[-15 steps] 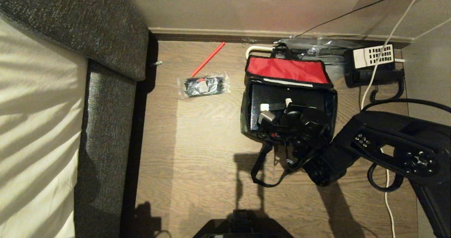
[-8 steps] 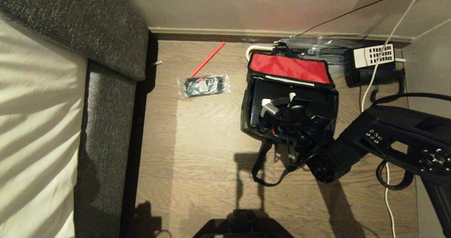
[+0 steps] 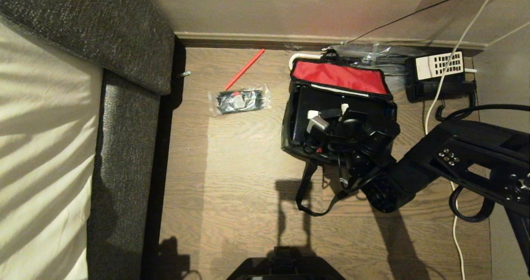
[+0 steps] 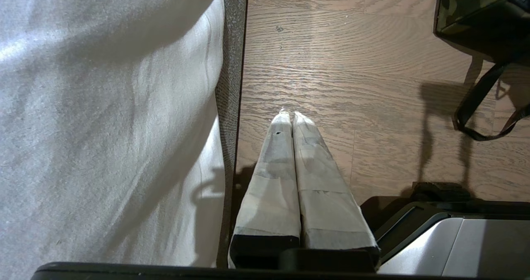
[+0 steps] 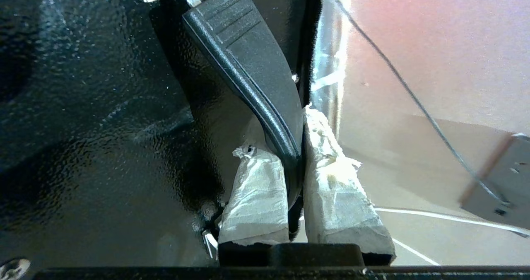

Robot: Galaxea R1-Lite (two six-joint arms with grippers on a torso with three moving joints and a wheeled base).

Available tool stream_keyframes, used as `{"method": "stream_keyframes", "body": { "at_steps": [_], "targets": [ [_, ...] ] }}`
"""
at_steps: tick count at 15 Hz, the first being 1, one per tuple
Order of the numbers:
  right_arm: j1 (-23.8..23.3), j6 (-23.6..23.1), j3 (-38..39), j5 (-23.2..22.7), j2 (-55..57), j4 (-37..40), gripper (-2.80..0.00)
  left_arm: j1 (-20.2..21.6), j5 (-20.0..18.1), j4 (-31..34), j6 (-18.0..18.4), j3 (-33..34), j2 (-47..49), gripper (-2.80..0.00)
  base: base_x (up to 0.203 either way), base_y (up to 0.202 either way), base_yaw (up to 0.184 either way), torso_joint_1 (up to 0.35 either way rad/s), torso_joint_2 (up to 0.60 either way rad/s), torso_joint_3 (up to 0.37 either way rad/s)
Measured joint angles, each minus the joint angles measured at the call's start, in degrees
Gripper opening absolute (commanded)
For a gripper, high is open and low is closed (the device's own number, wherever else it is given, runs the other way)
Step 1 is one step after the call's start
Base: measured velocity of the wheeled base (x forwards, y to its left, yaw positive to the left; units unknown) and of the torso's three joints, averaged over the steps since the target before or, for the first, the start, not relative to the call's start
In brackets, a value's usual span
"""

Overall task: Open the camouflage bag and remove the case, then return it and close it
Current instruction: Lift the black box

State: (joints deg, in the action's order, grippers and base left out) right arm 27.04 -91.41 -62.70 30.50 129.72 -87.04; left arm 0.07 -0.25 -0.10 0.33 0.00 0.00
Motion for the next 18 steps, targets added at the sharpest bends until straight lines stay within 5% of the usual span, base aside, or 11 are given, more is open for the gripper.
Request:
{"method": "stream_keyframes", "body": {
  "at_steps": [18],
  "targets": [
    [0.8,-2.1,5.4,-0.2,-4.5,-0.4,-2.8,0.0,0.0,0.0,0.0,0.0,0.0,-2.8,0.0,0.0,0.0,0.0,0.0,0.0]
  ]
}}
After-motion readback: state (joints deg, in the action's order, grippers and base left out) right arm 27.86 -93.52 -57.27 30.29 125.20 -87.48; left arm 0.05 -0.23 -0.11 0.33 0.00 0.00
